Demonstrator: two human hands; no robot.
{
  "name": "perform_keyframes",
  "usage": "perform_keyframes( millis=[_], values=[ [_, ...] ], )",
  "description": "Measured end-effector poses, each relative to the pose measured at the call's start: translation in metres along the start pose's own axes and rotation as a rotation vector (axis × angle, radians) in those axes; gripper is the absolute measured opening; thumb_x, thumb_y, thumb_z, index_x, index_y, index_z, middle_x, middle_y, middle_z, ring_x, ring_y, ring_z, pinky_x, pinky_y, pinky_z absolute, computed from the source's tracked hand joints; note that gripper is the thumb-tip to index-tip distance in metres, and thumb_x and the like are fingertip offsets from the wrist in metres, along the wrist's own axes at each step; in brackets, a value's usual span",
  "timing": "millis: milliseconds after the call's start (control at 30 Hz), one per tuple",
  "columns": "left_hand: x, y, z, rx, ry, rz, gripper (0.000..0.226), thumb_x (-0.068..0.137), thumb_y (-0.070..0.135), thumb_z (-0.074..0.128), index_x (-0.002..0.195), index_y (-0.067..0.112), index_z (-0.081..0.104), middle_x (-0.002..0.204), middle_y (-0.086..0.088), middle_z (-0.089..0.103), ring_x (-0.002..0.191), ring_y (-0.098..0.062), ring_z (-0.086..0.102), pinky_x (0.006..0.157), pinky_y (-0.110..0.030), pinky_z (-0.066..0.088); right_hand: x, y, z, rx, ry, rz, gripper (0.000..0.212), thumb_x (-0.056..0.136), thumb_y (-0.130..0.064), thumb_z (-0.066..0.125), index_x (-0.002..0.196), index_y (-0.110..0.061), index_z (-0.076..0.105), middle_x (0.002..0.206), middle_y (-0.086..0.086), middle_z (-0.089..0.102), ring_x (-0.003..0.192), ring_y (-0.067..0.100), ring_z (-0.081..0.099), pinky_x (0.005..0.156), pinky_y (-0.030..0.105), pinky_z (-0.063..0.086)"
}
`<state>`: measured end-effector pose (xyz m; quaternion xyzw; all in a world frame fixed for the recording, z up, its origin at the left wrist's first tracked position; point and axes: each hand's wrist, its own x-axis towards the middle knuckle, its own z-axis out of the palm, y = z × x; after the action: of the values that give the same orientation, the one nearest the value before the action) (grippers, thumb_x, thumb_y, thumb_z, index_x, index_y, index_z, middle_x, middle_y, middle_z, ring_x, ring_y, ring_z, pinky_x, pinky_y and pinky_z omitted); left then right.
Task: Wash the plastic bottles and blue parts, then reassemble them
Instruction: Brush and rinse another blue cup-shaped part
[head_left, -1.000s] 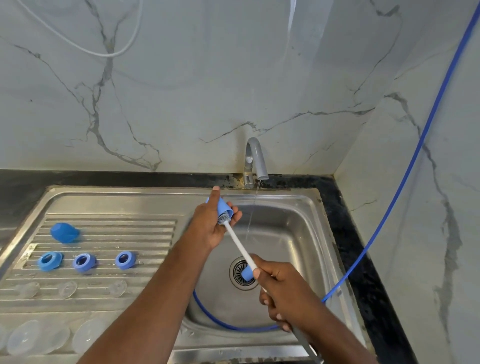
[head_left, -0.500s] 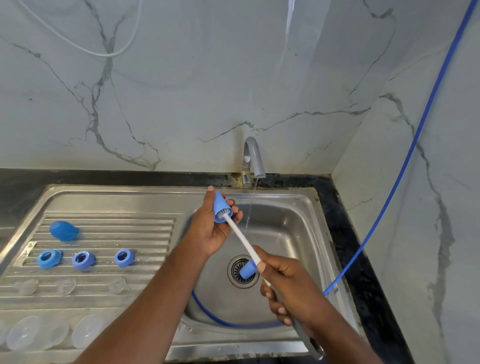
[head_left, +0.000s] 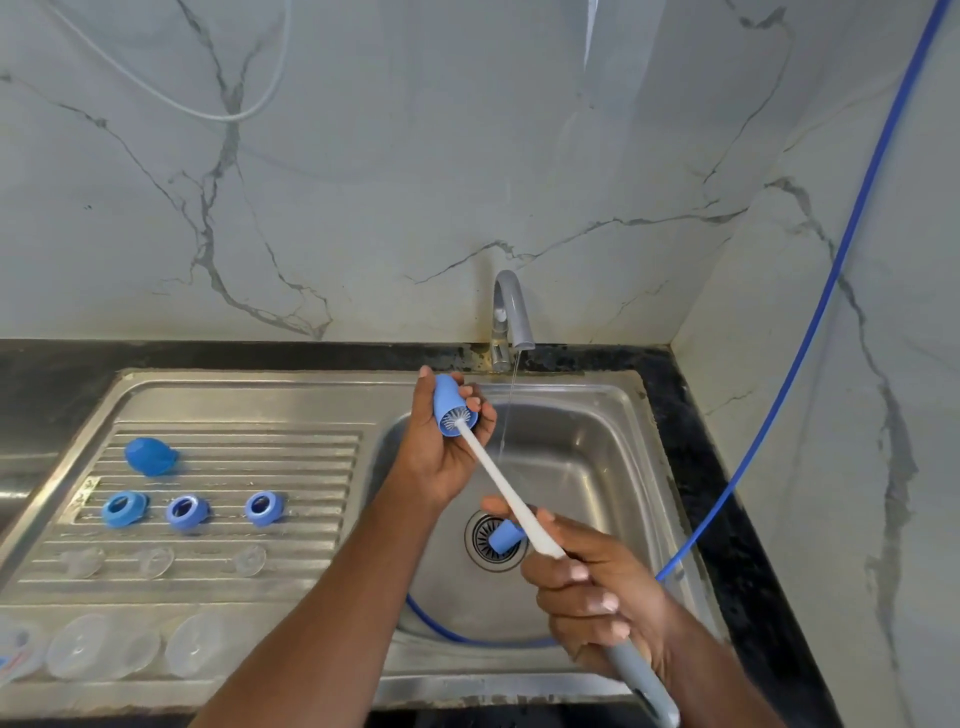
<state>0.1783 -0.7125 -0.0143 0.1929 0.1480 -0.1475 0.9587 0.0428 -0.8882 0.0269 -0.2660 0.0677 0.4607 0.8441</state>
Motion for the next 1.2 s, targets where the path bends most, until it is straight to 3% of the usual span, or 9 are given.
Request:
perform_keyframes(
  millis=[133, 200, 300, 367, 467, 533, 700, 867, 1200],
  values=[
    [0.003, -0.008, 0.011, -0.086, -0.065, -0.001, 0.038, 0.097, 0.05, 0.054, 0.095, 0.013, 0.059, 0.071, -0.001, 0.059, 0.063, -0.013, 0.061, 0.068, -0.026, 0.058, 0.007, 0.015, -0.004, 0.127, -0.122, -0.027, 0.048, 0.11, -0.034, 0.033, 0.155, -0.019, 0.037, 0.06, -0.001, 0.035, 0.036, 0.008, 0.036, 0.032, 0.021, 0.037],
    [0.006, -0.009, 0.016, 0.068, 0.03, 0.031, 0.036, 0.099, 0.049, 0.055, 0.098, 0.013, 0.057, 0.072, -0.004, 0.058, 0.061, -0.016, 0.06, 0.068, -0.031, 0.059, 0.008, 0.019, 0.002, -0.026, 0.116, -0.093, 0.038, 0.108, -0.034, 0.043, 0.144, -0.024, 0.054, 0.058, 0.003, 0.037, 0.033, 0.01, 0.036, 0.032, 0.02, 0.035],
    [0.008, -0.007, 0.018, 0.307, 0.246, 0.085, 0.036, 0.098, 0.045, 0.061, 0.102, 0.01, 0.054, 0.071, -0.009, 0.057, 0.058, -0.018, 0.058, 0.068, -0.036, 0.059, 0.004, 0.019, -0.001, -0.878, 0.619, -0.292, 0.025, 0.104, -0.03, 0.053, 0.121, -0.041, 0.067, 0.057, -0.003, 0.042, 0.038, 0.012, 0.036, 0.041, 0.031, 0.036],
    [0.008, -0.007, 0.016, 0.339, 0.344, 0.091, 0.039, 0.097, 0.044, 0.064, 0.103, 0.007, 0.053, 0.072, -0.01, 0.057, 0.058, -0.019, 0.058, 0.072, -0.038, 0.061, 0.003, 0.015, -0.005, -1.575, 0.81, -0.26, 0.04, 0.101, -0.032, 0.054, 0.135, -0.053, 0.052, 0.058, -0.012, 0.046, 0.05, 0.009, 0.044, 0.054, 0.03, 0.039],
    [0.007, -0.008, 0.009, 0.312, 0.398, 0.05, 0.042, 0.096, 0.043, 0.064, 0.102, 0.003, 0.053, 0.077, -0.013, 0.057, 0.061, -0.02, 0.06, 0.079, -0.042, 0.06, -0.001, 0.012, -0.008, -2.017, 1.02, -0.185, 0.057, 0.103, -0.044, 0.045, 0.151, -0.057, 0.016, 0.09, -0.017, 0.053, 0.08, 0.008, 0.058, 0.06, 0.027, 0.036],
    [0.009, -0.003, 0.001, 0.291, 0.398, 0.051, 0.044, 0.098, 0.043, 0.062, 0.106, 0.001, 0.052, 0.078, -0.015, 0.056, 0.064, -0.022, 0.061, 0.076, -0.045, 0.06, -0.004, 0.012, -0.014, -2.018, 1.01, -0.193, 0.055, 0.103, -0.05, 0.042, 0.15, -0.057, 0.013, 0.102, -0.012, 0.059, 0.091, 0.011, 0.063, 0.064, 0.029, 0.042],
    [0.008, 0.016, -0.015, 0.269, 0.408, 0.08, 0.039, 0.094, 0.022, 0.061, 0.125, 0.003, 0.047, 0.11, -0.025, 0.055, 0.101, -0.037, 0.062, 0.077, -0.052, 0.061, -0.035, 0.02, -0.037, -1.832, 1.051, -0.265, 0.022, 0.1, -0.056, 0.04, 0.12, -0.047, 0.037, 0.083, -0.007, 0.063, 0.081, 0.017, 0.062, 0.07, 0.033, 0.052],
    [-0.004, -0.043, -0.022, 0.404, 0.36, -0.13, 0.018, 0.096, 0.013, 0.057, 0.109, 0.002, 0.051, 0.093, -0.023, 0.058, 0.079, -0.033, 0.062, 0.067, -0.048, 0.063, -0.064, 0.033, -0.071, -1.631, 1.206, -0.243, 0.022, 0.1, -0.051, 0.045, 0.099, -0.03, 0.049, 0.075, -0.005, 0.058, 0.077, 0.019, 0.059, 0.069, 0.037, 0.051],
    [-0.037, -0.194, -0.004, 0.511, 0.261, -0.585, 0.031, 0.095, 0.028, 0.065, 0.11, 0.003, 0.054, 0.076, -0.018, 0.063, 0.067, -0.026, 0.059, 0.058, -0.034, 0.058, -0.137, 0.09, -0.12, -1.372, 1.672, -0.225, 0.018, 0.096, -0.036, 0.063, 0.088, -0.019, 0.063, 0.092, 0.0, 0.065, 0.091, 0.027, 0.065, 0.074, 0.038, 0.048]
  ],
)
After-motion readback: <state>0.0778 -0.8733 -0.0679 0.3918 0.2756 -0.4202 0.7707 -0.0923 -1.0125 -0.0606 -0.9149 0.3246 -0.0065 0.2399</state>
